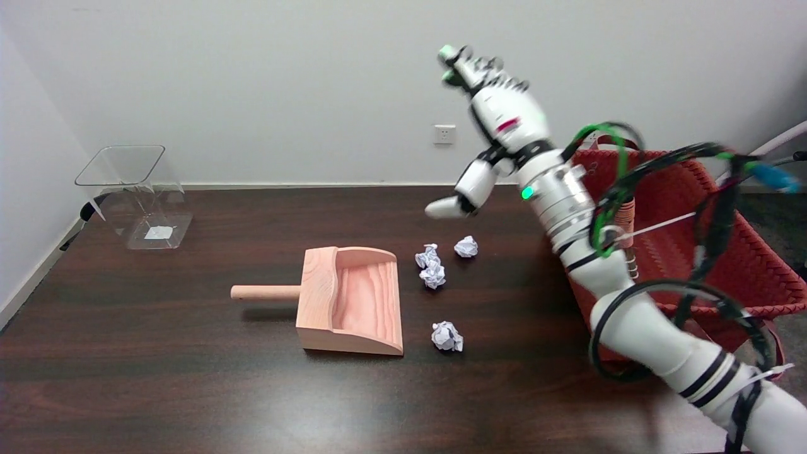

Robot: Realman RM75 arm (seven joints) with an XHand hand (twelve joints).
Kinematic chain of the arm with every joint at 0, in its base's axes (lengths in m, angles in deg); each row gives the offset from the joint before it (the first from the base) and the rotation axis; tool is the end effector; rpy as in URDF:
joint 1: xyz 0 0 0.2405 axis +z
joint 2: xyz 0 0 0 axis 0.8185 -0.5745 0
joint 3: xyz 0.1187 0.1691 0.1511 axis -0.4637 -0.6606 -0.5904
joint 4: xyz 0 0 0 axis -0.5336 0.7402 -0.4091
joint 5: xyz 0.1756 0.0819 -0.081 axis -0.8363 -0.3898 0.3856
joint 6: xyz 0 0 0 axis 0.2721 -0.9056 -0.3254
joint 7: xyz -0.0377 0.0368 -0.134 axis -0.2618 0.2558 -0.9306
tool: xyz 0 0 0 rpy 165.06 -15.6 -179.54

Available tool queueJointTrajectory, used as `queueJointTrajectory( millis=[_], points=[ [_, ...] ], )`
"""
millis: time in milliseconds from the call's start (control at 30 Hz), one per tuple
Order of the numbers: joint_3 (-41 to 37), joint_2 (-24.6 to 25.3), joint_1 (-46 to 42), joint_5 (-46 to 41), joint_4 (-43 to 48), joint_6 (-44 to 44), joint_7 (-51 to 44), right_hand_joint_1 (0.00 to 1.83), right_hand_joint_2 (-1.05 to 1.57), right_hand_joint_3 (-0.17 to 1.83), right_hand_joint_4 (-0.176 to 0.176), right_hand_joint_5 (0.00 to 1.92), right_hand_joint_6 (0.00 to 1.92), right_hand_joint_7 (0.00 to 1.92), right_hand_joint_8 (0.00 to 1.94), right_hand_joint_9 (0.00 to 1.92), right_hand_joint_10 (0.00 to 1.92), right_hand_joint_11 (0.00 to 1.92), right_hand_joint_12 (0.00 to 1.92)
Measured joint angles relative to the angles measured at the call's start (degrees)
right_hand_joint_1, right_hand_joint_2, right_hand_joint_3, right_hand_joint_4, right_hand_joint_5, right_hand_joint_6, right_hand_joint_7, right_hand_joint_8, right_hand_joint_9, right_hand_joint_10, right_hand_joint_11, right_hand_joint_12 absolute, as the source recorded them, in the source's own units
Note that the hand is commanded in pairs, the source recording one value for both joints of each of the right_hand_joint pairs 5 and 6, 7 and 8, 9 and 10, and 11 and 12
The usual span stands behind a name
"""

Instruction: Pick up the broom in the storage basket.

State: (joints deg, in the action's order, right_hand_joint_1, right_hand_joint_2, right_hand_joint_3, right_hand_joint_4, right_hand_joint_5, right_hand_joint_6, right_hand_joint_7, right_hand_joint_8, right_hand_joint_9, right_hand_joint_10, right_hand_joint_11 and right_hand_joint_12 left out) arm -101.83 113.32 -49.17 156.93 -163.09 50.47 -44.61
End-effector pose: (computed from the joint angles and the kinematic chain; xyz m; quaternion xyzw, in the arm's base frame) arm -0.1541 -0.3523 0.2923 0.7223 0.0174 0.2477 0.6454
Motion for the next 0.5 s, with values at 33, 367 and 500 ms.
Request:
queueJointTrajectory(
  millis=[33, 367, 500],
  points=[
    [-1.32, -0.16, -0.19, -0.71, -0.61, 0.19, -0.45, 0.99, -0.53, 0.94, 0.000, 0.07, 0.07, 0.33, 0.33, 0.21, 0.21, 0.13, 0.13],
    [-11.89, -1.44, -3.26, -5.62, -5.43, 1.53, -3.37, 0.98, -0.58, 0.86, 0.000, 0.06, 0.06, 0.27, 0.27, 0.25, 0.25, 0.17, 0.17],
    [-14.96, -1.42, -5.85, -7.32, -6.64, 1.49, -3.90, 0.99, -0.60, 0.85, 0.000, 0.06, 0.06, 0.28, 0.28, 0.30, 0.30, 0.24, 0.24]
  ],
)
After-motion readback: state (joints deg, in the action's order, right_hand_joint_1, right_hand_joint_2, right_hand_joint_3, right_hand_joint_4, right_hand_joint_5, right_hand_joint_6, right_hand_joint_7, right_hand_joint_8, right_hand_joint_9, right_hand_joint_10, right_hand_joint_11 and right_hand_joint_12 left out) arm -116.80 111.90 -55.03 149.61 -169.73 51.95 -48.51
